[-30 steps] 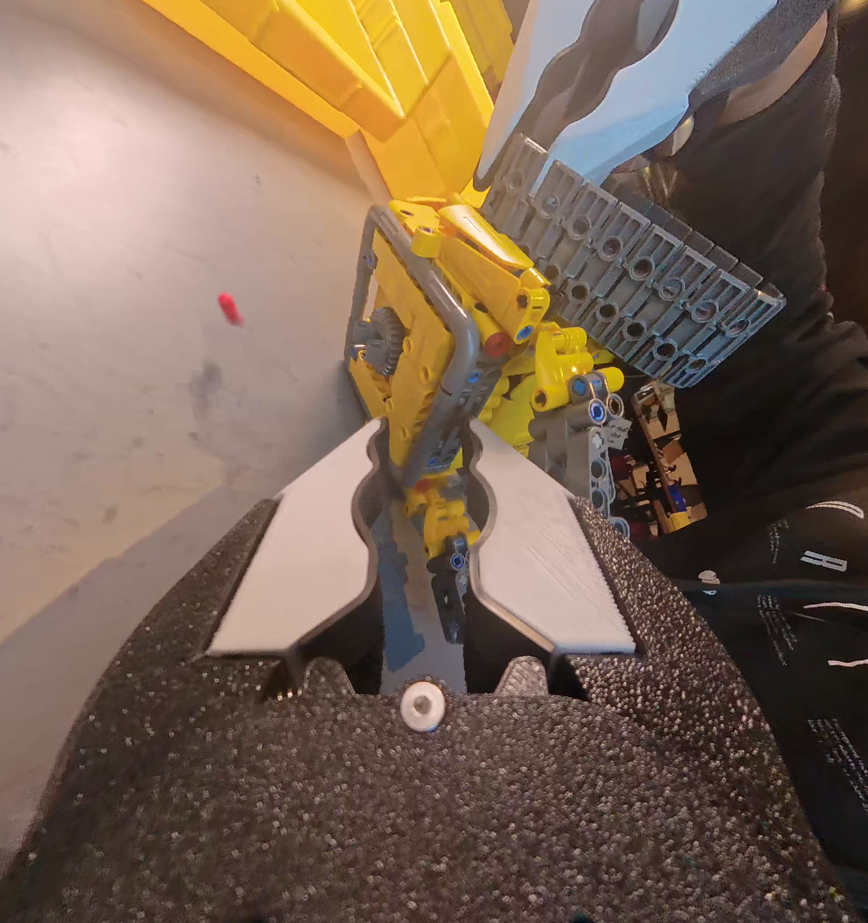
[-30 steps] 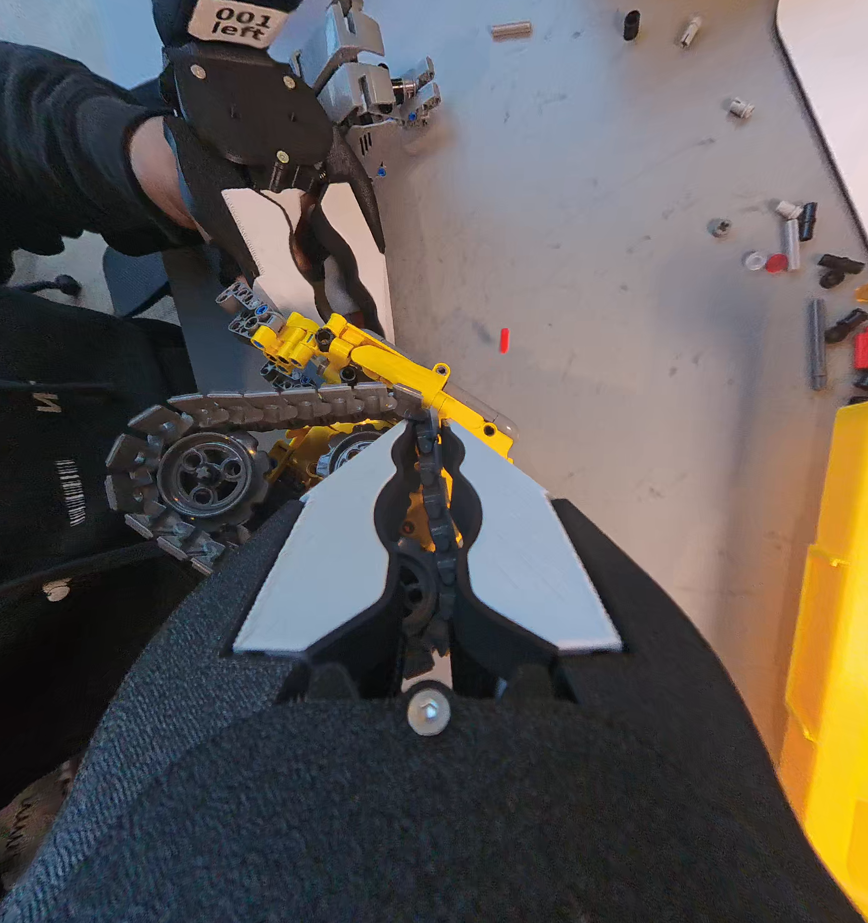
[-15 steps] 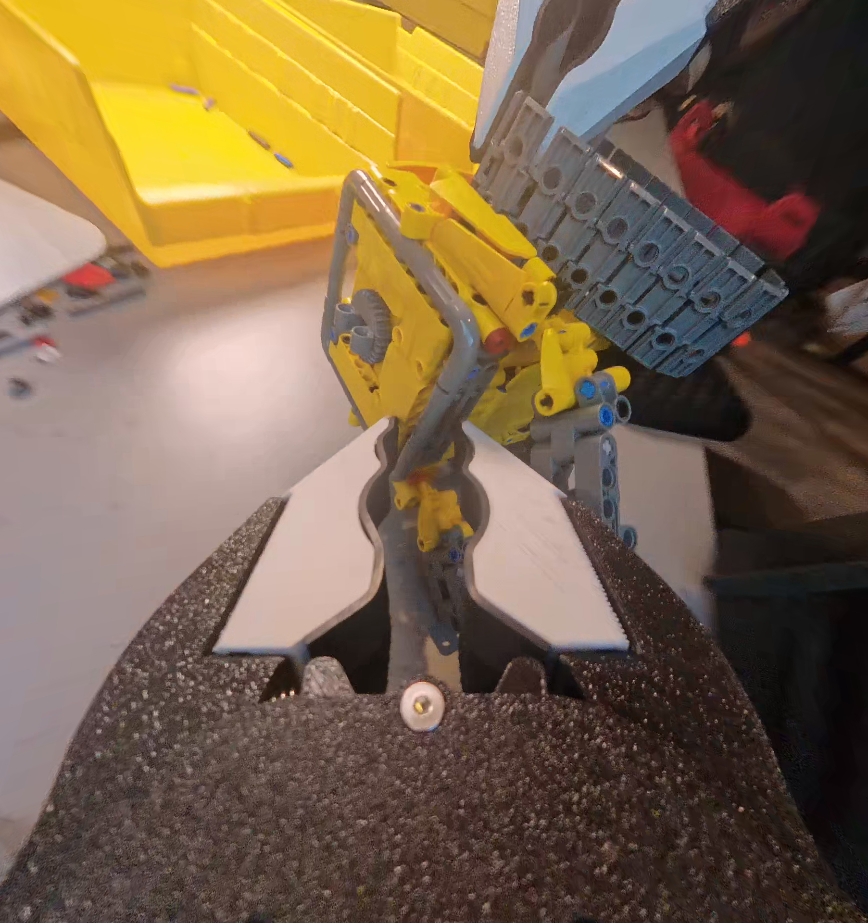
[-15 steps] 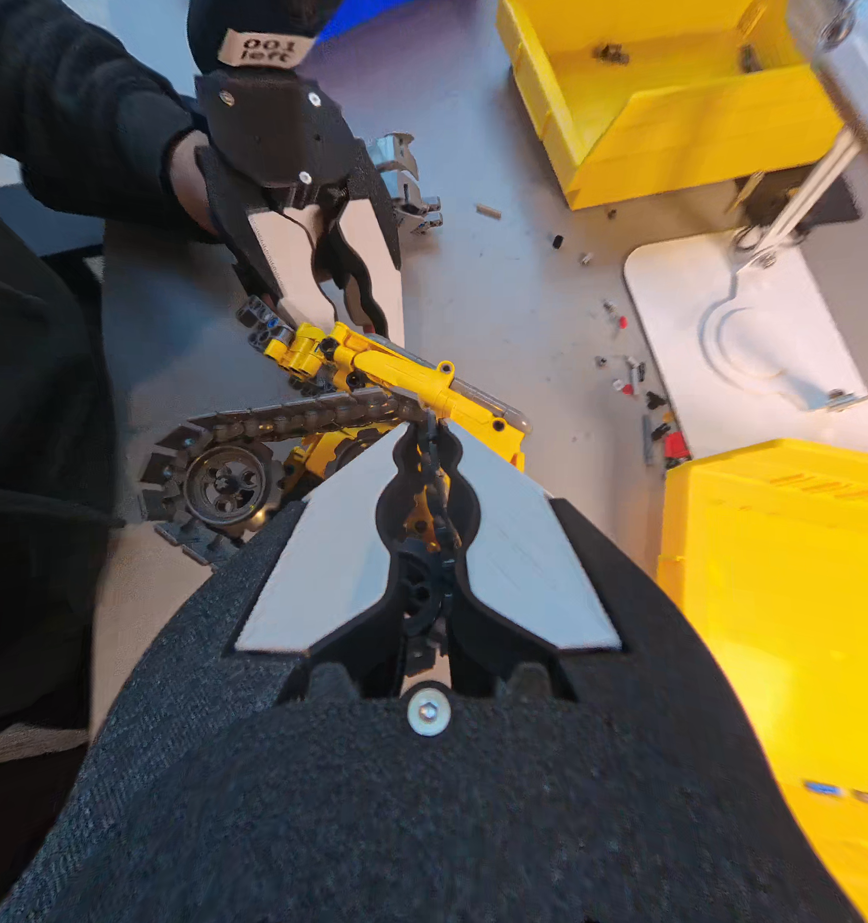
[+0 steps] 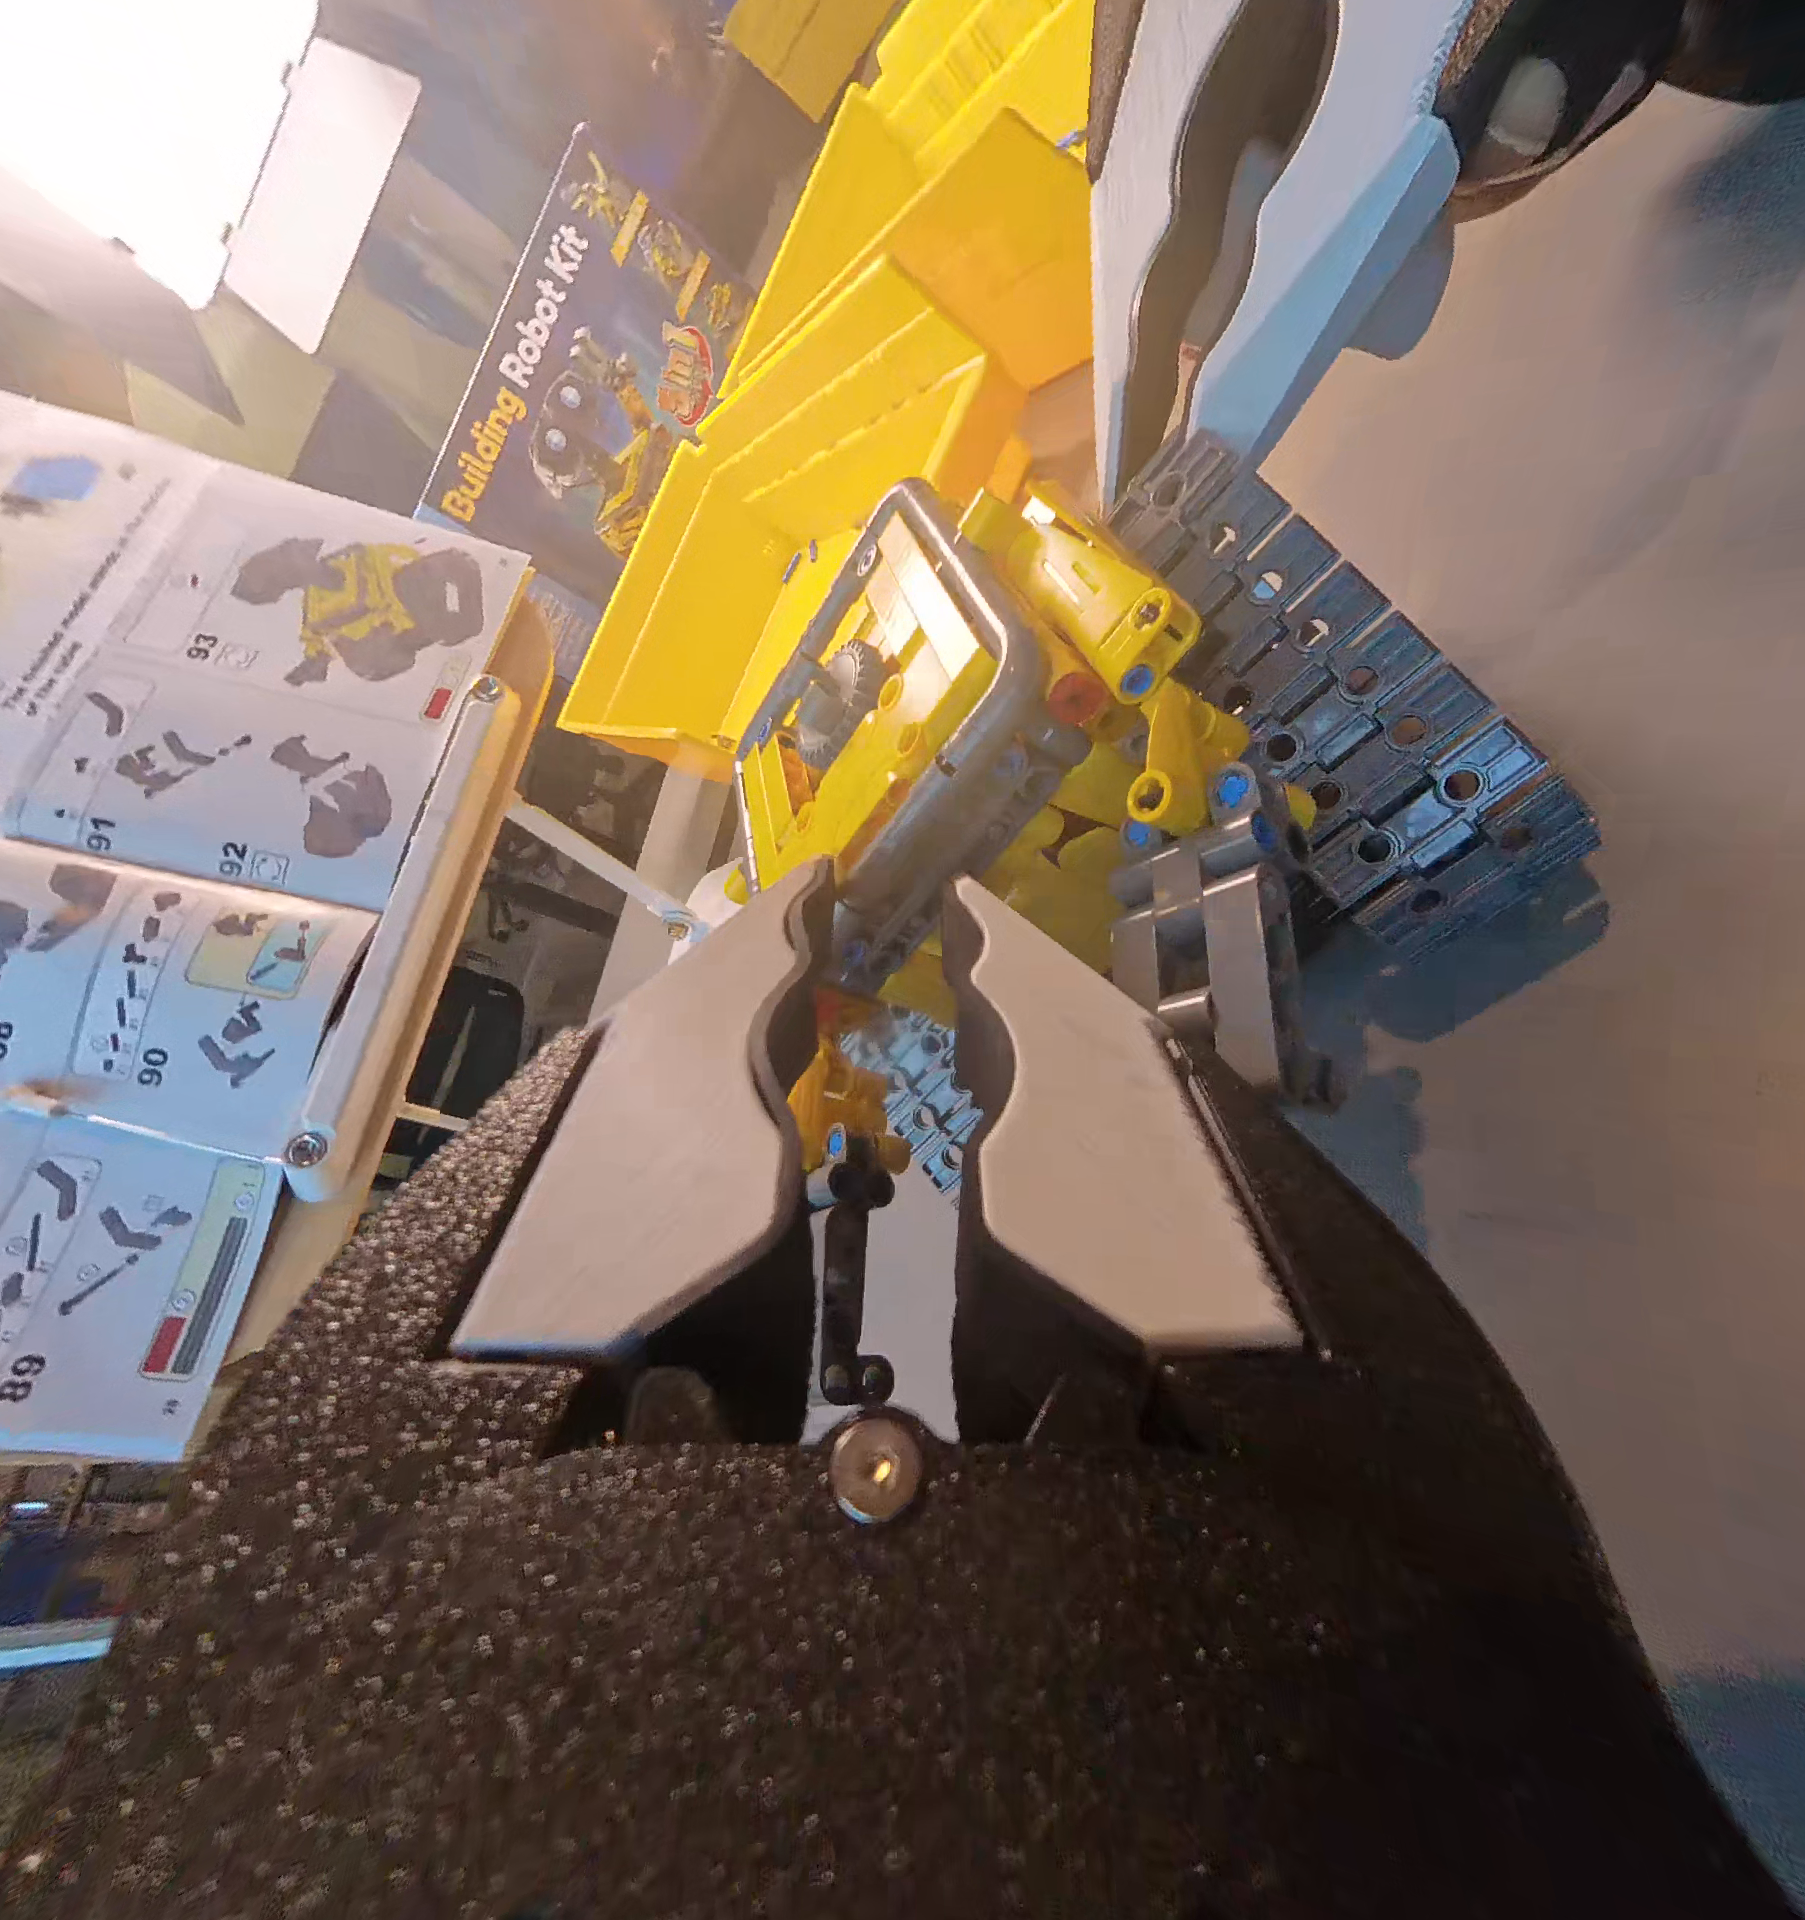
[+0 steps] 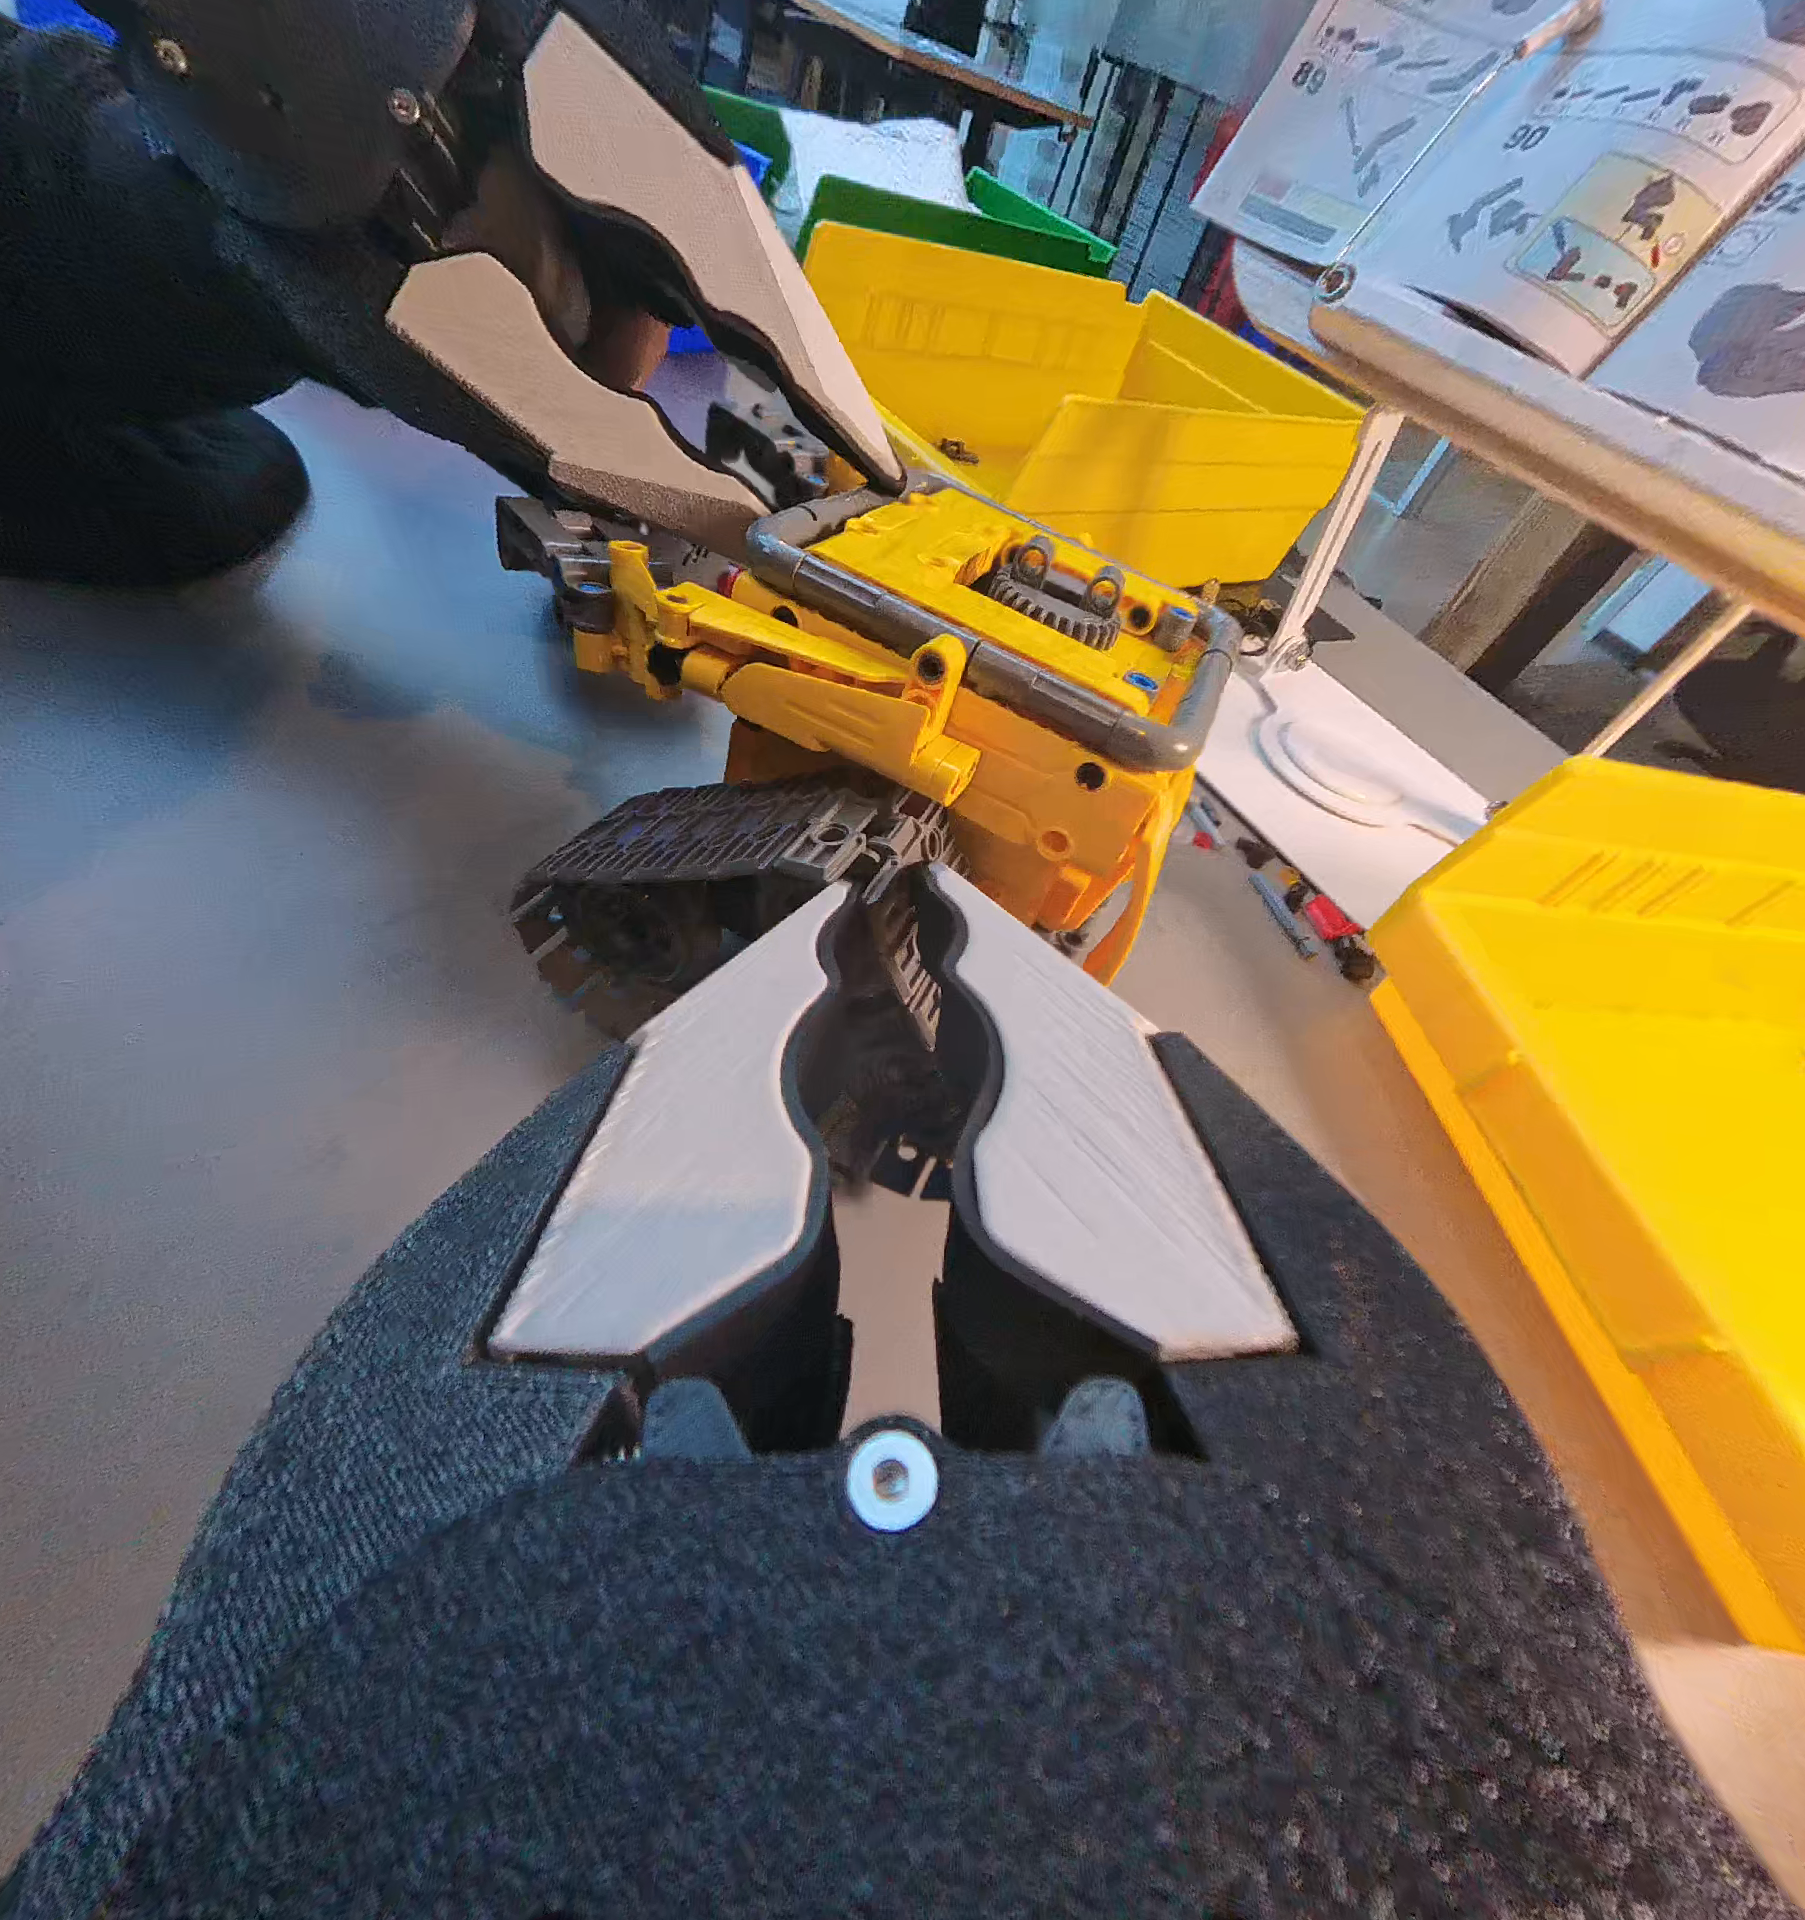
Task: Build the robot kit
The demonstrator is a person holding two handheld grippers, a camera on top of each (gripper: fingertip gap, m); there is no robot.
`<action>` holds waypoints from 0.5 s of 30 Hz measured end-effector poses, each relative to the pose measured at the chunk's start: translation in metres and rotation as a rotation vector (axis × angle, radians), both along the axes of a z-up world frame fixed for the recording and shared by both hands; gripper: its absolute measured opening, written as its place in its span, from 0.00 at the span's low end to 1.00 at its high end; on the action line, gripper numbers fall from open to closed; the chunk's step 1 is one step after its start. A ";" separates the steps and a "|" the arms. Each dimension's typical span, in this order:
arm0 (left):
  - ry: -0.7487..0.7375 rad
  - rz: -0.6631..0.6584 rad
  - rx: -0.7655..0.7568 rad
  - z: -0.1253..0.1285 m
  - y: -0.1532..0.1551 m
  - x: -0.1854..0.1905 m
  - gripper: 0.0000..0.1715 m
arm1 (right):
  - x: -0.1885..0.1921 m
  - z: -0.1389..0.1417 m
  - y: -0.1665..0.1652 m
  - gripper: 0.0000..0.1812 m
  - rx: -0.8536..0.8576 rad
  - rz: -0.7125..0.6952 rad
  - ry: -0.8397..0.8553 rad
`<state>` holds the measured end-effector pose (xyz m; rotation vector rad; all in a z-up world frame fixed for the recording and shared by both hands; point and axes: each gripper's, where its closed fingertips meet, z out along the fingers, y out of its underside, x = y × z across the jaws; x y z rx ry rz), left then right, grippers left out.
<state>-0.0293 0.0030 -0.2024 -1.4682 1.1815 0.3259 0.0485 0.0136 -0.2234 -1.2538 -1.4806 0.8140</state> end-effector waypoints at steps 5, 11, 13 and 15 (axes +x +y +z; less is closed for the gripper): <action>-0.084 0.001 -0.025 0.013 -0.011 -0.011 0.15 | 0.009 -0.008 -0.016 0.09 0.002 0.087 -0.064; -0.441 0.114 -0.279 0.034 -0.046 -0.083 0.33 | 0.031 0.027 -0.010 0.15 -0.181 0.136 0.050; -0.496 0.170 -0.417 0.014 -0.061 -0.104 0.38 | 0.039 0.036 0.002 0.16 -0.240 0.115 0.101; -0.500 0.238 -0.542 -0.017 -0.072 -0.115 0.42 | 0.044 0.039 0.014 0.16 -0.288 0.086 0.137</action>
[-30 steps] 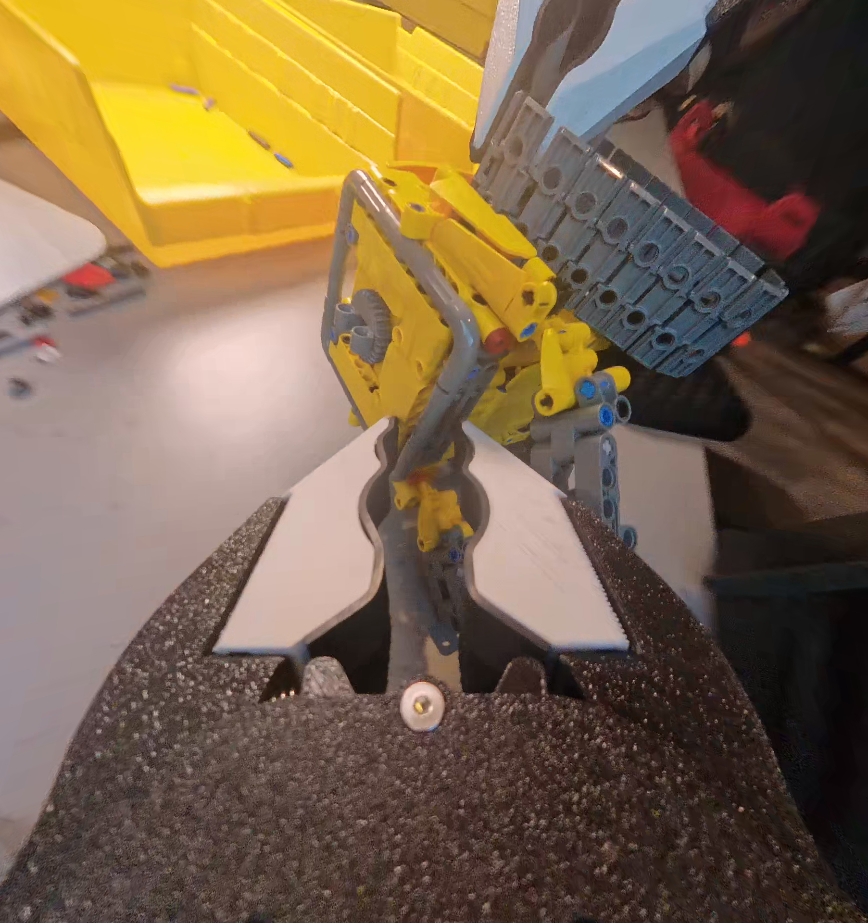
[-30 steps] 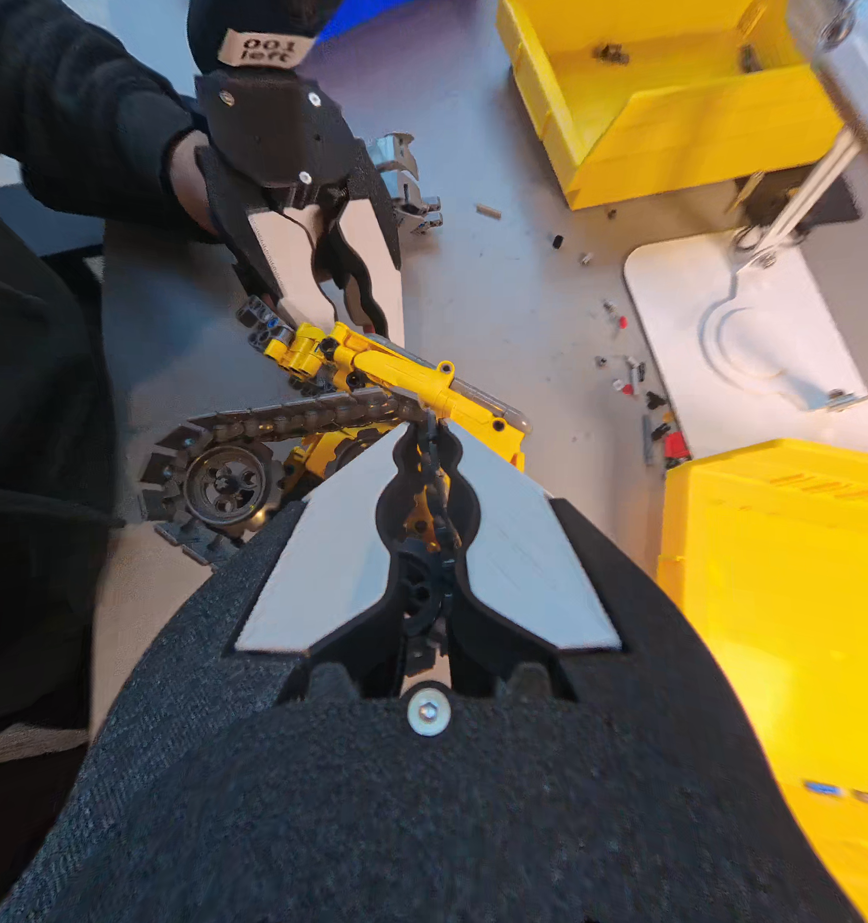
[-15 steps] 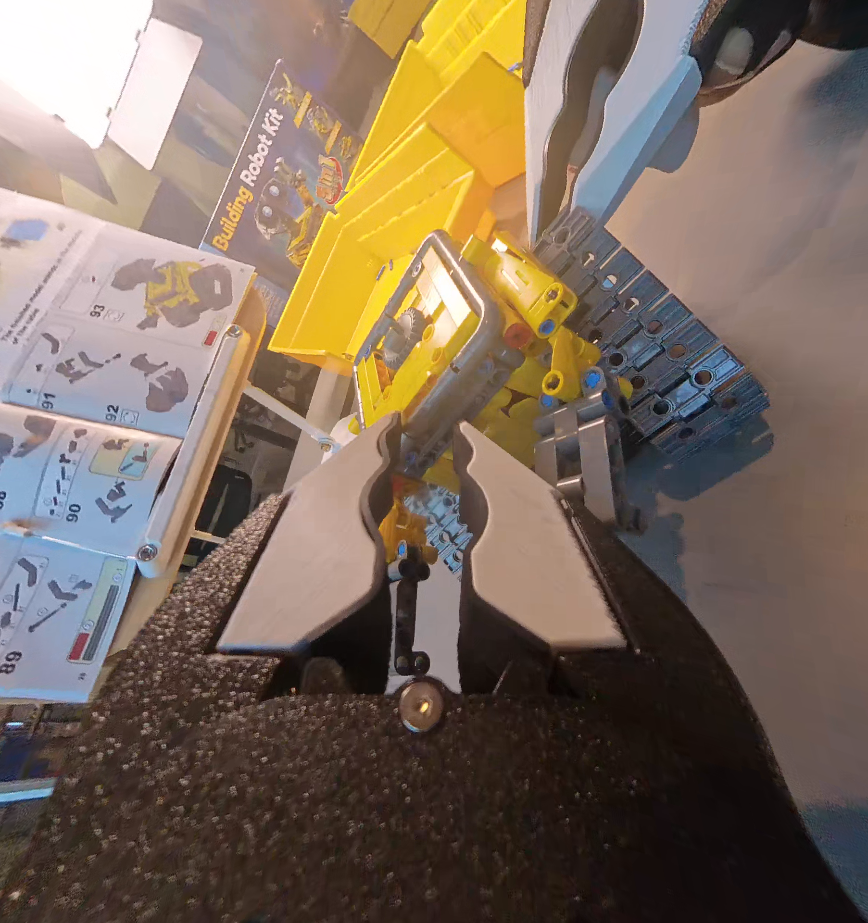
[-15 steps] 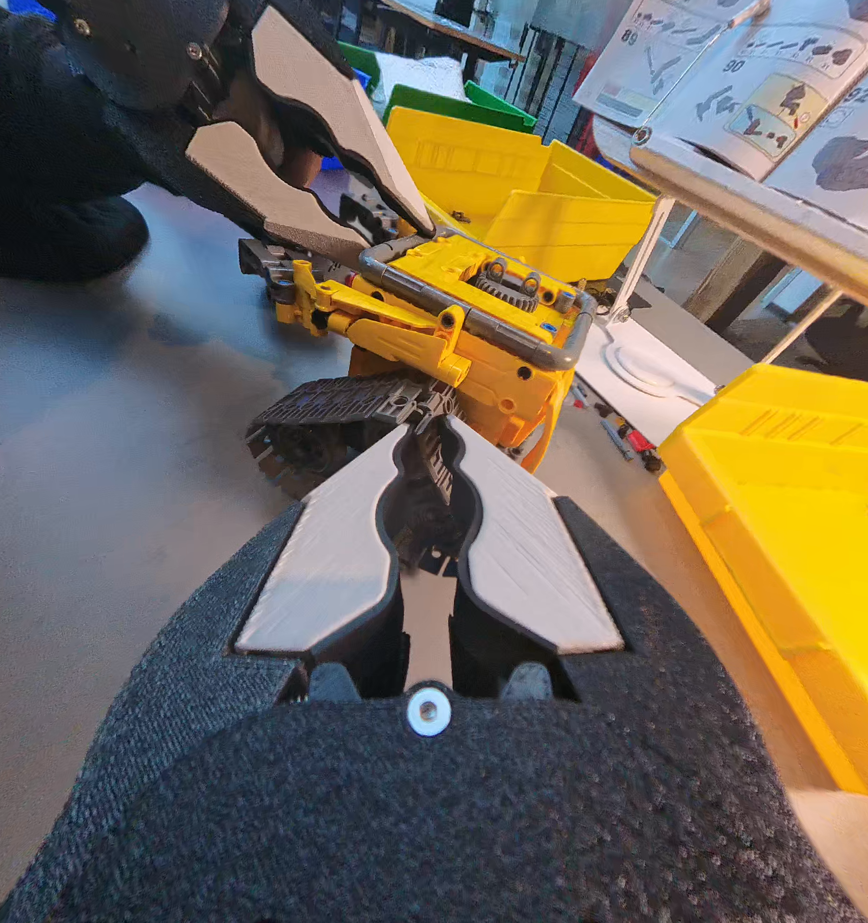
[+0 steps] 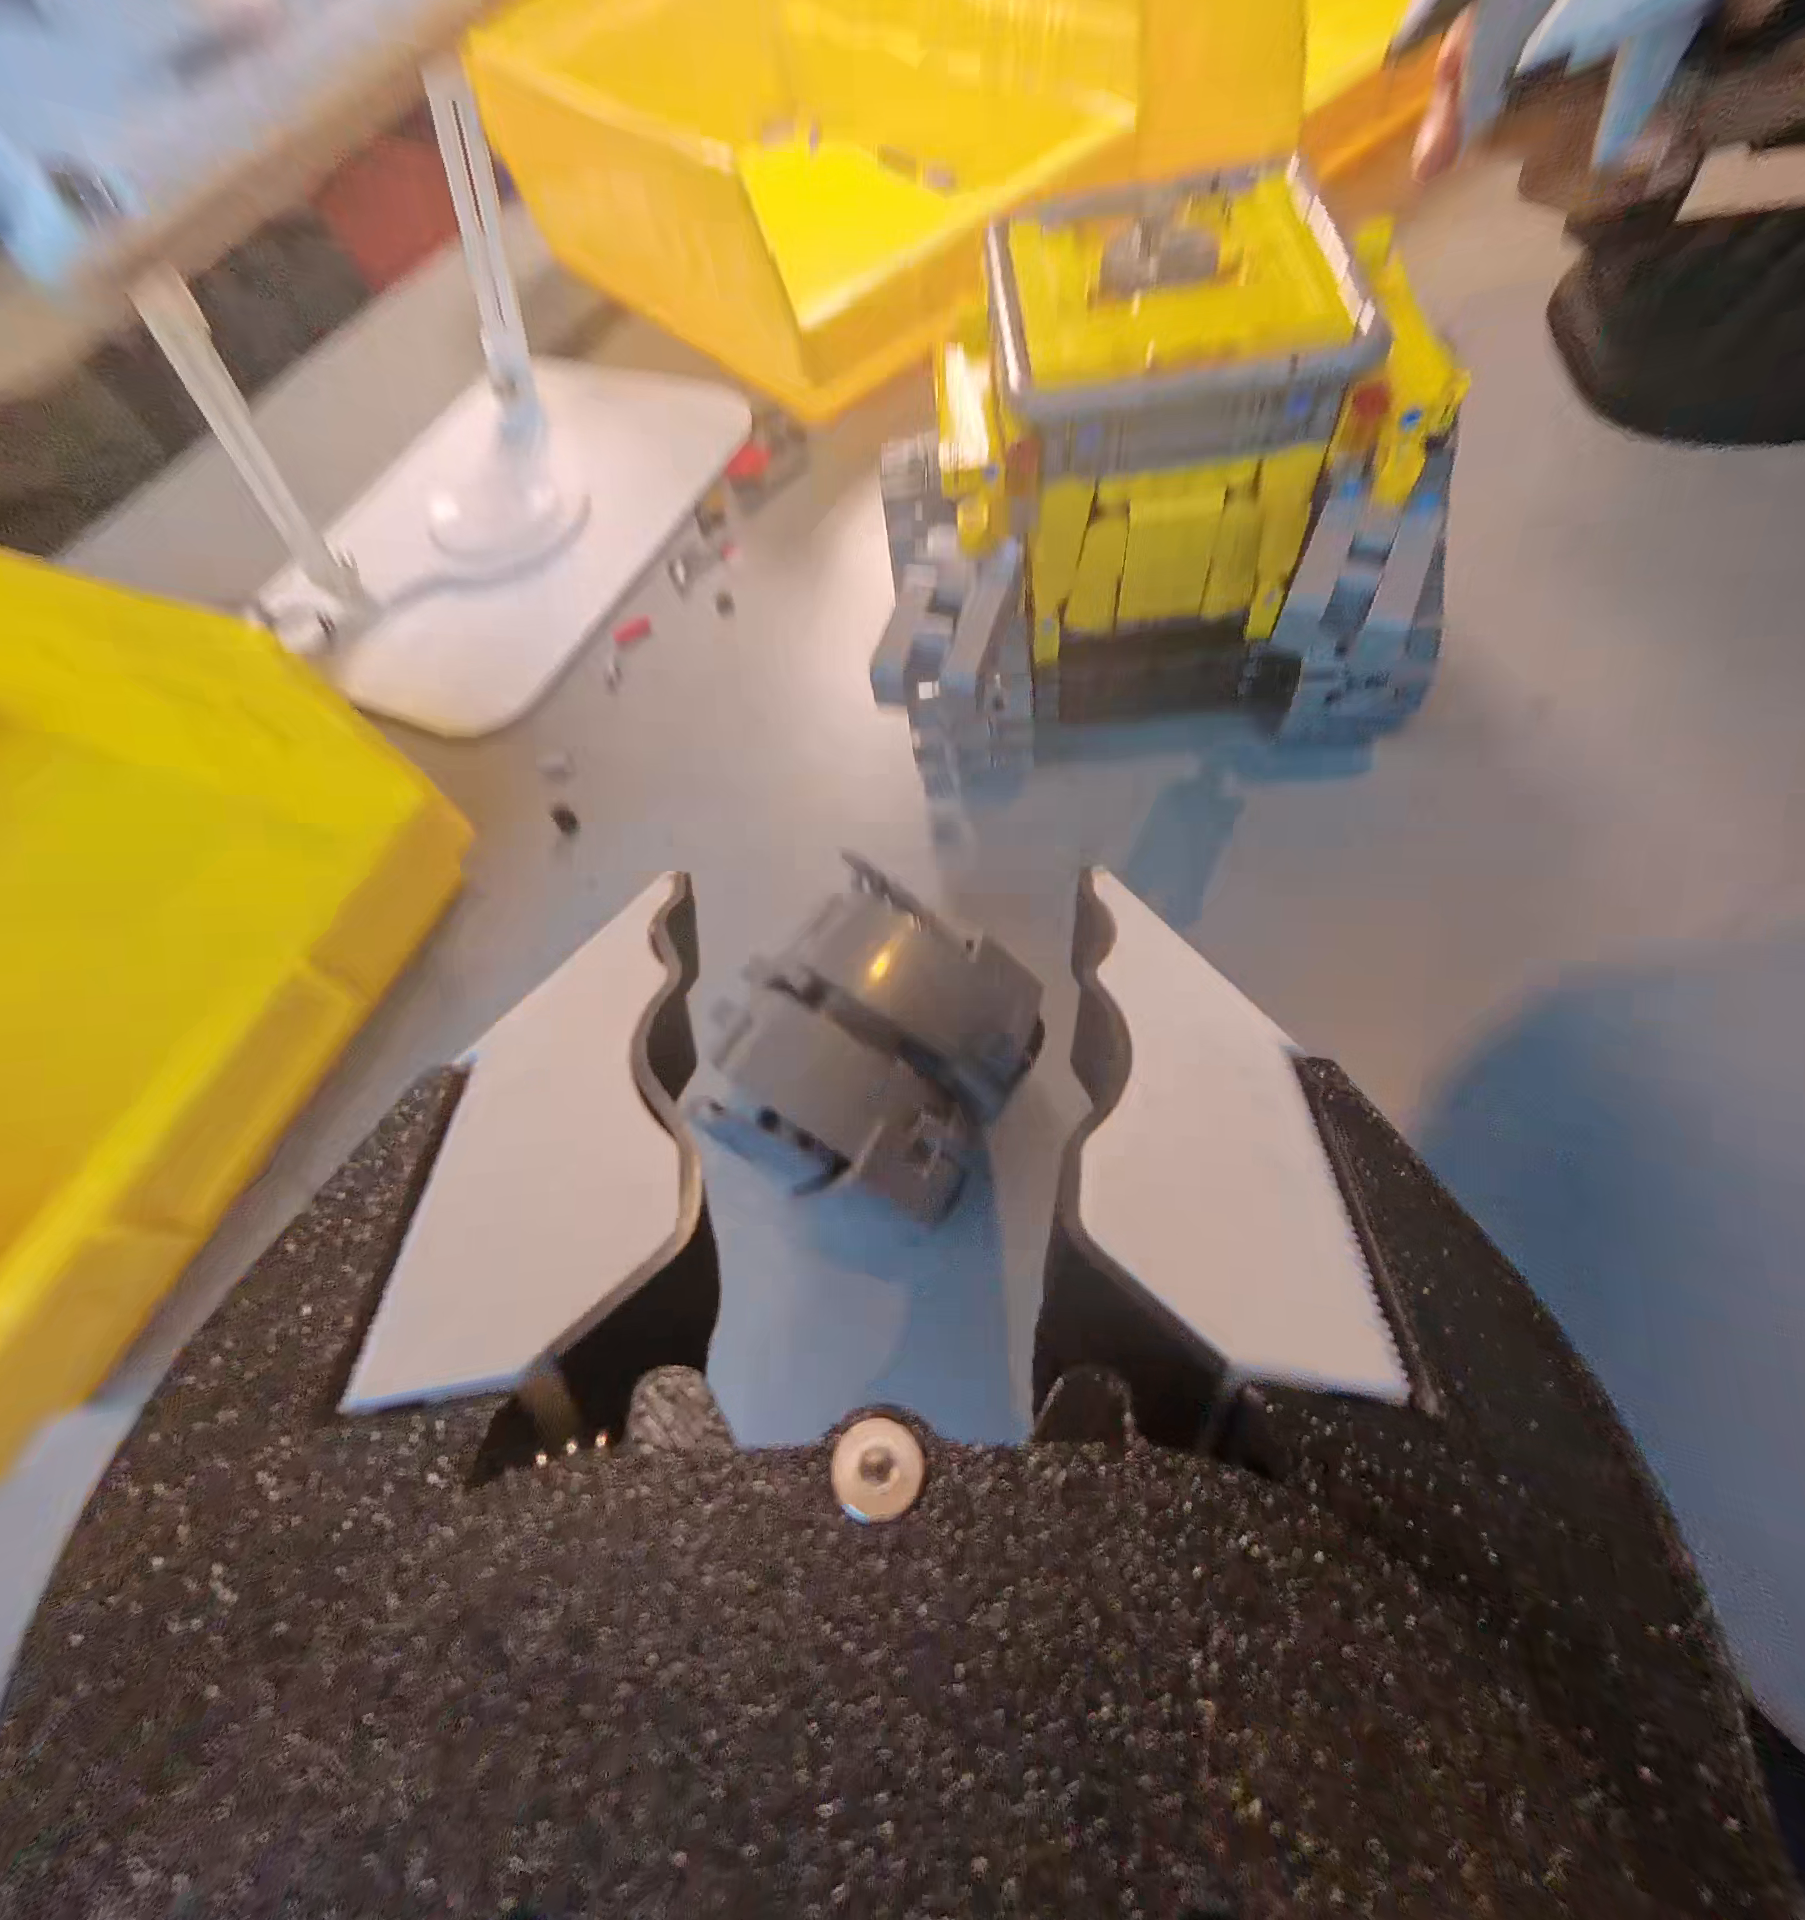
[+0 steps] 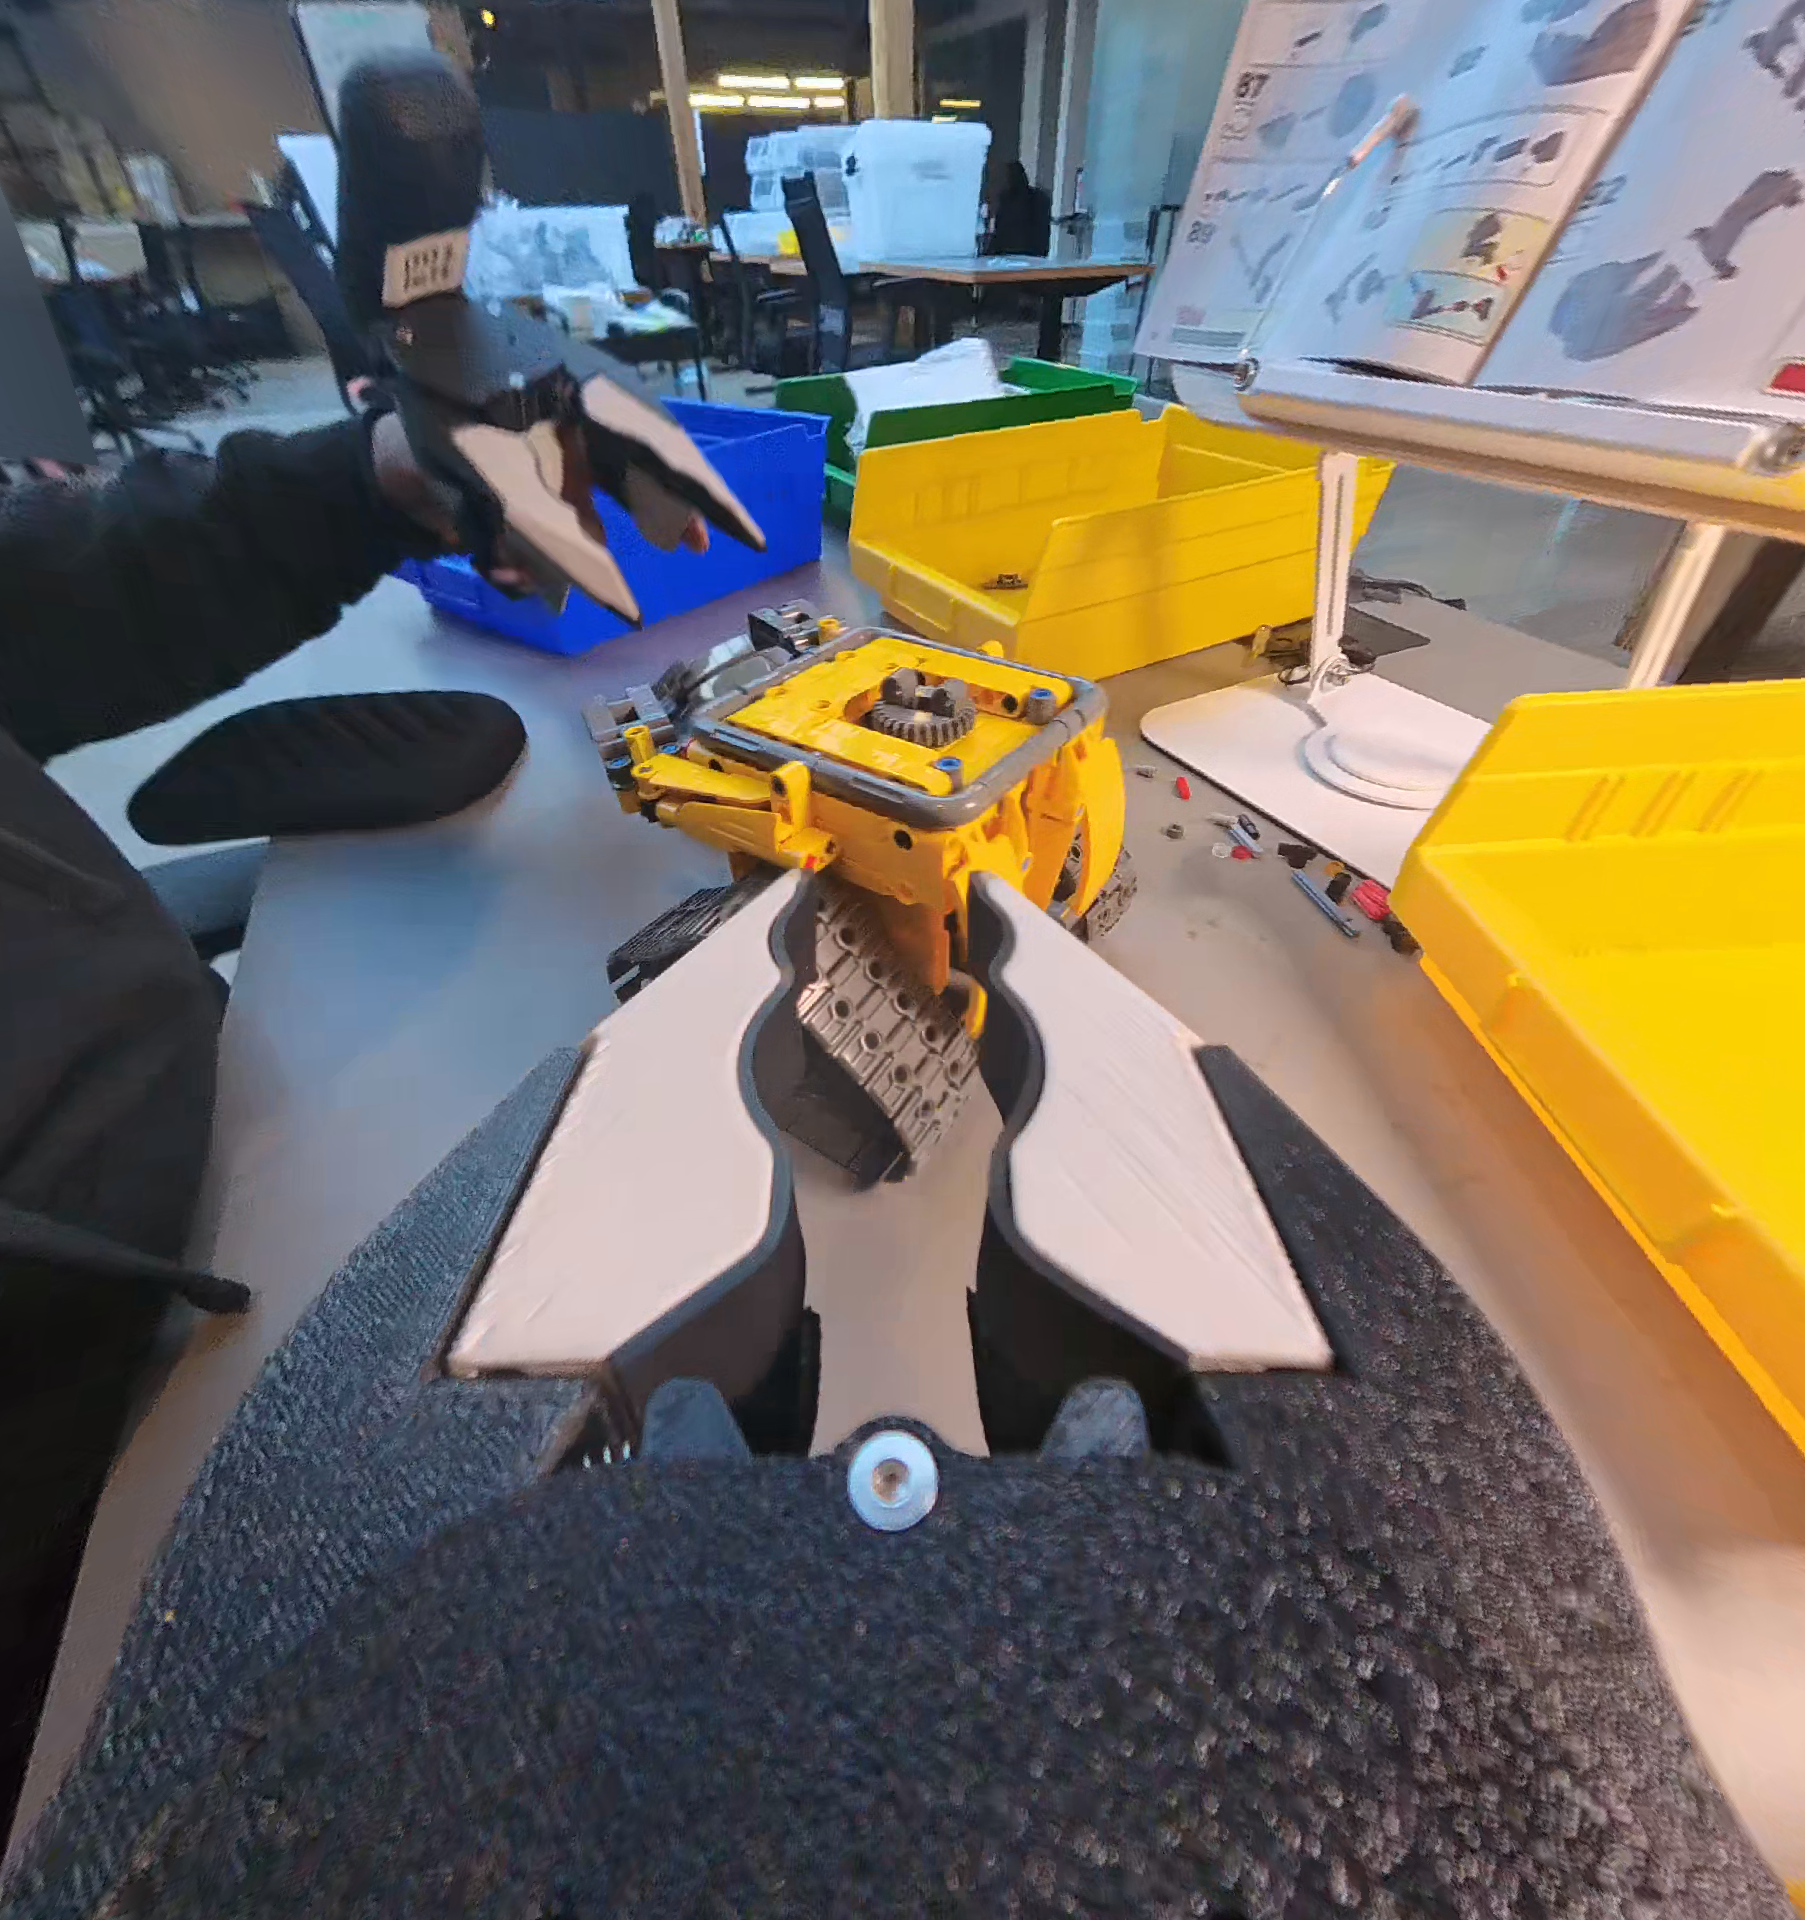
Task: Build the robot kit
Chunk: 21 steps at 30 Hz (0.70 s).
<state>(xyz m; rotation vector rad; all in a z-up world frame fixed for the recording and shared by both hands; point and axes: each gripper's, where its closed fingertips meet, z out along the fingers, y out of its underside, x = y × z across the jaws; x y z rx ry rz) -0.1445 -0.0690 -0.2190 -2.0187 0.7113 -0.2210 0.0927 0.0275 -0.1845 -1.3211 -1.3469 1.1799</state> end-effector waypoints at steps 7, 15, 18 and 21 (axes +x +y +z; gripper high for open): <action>0.311 0.009 -0.031 -0.054 0.004 -0.009 0.45 | -0.010 -0.021 0.012 0.26 -0.122 0.021 -0.082; 0.324 0.035 0.024 -0.043 0.010 -0.031 0.41 | -0.050 -0.040 -0.015 0.26 -0.111 0.105 -0.167; 0.244 0.100 -0.011 -0.041 0.002 -0.042 0.45 | -0.062 -0.038 -0.045 0.22 -0.115 0.255 -0.184; 0.153 0.168 -0.003 -0.037 -0.002 -0.047 0.46 | -0.063 -0.015 -0.046 0.25 -0.074 0.353 -0.172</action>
